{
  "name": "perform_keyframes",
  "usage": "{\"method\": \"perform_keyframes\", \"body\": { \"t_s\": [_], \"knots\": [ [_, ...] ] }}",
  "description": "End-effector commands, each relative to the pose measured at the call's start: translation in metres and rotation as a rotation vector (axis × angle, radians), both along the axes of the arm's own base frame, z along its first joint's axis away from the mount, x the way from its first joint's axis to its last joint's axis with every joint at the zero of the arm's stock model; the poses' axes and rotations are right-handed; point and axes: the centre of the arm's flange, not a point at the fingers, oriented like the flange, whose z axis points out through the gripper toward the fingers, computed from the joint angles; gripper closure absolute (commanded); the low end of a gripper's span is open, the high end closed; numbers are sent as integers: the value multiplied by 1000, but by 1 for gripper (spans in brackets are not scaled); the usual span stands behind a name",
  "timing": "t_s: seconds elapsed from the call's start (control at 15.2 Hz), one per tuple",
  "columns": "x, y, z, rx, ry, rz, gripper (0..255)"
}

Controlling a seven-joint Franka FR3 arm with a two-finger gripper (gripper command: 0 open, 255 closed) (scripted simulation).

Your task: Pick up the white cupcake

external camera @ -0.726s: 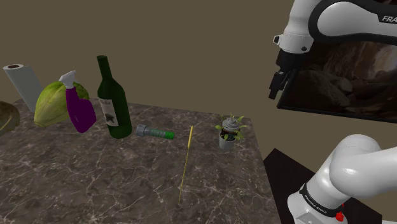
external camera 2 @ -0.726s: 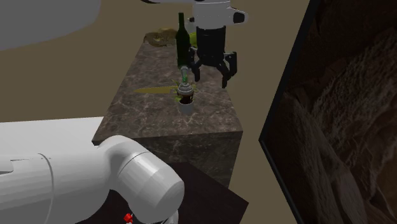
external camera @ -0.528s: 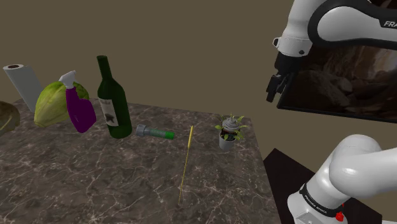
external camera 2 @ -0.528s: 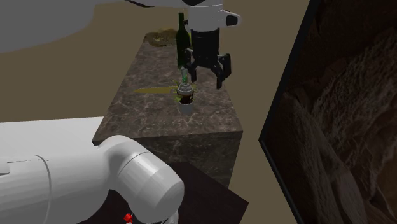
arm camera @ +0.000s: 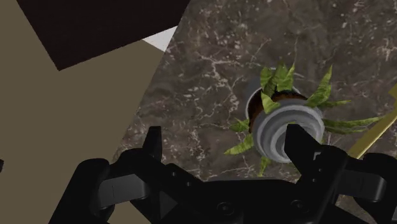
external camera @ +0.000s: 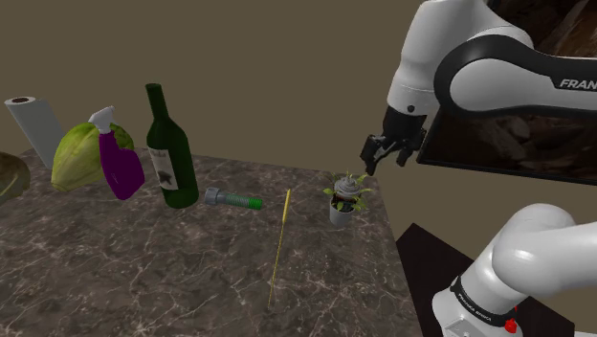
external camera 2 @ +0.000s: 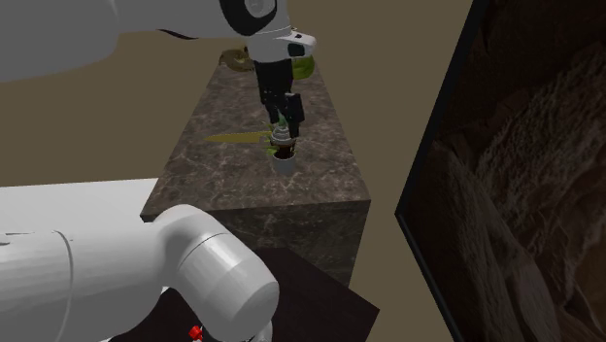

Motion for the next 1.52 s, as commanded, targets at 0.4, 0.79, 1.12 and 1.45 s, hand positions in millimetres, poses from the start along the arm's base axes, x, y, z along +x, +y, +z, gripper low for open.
{"method": "perform_keyframes", "body": {
  "t_s": [0.4, 0.79, 1.12, 1.45],
  "knots": [
    [35, 74, -43, -24, -70, -348, 0],
    [35, 74, -75, -24, -70, -348, 0],
    [35, 74, -79, -24, -70, -348, 255],
    [35, 74, -79, -24, -70, -348, 255]
  ]
}}
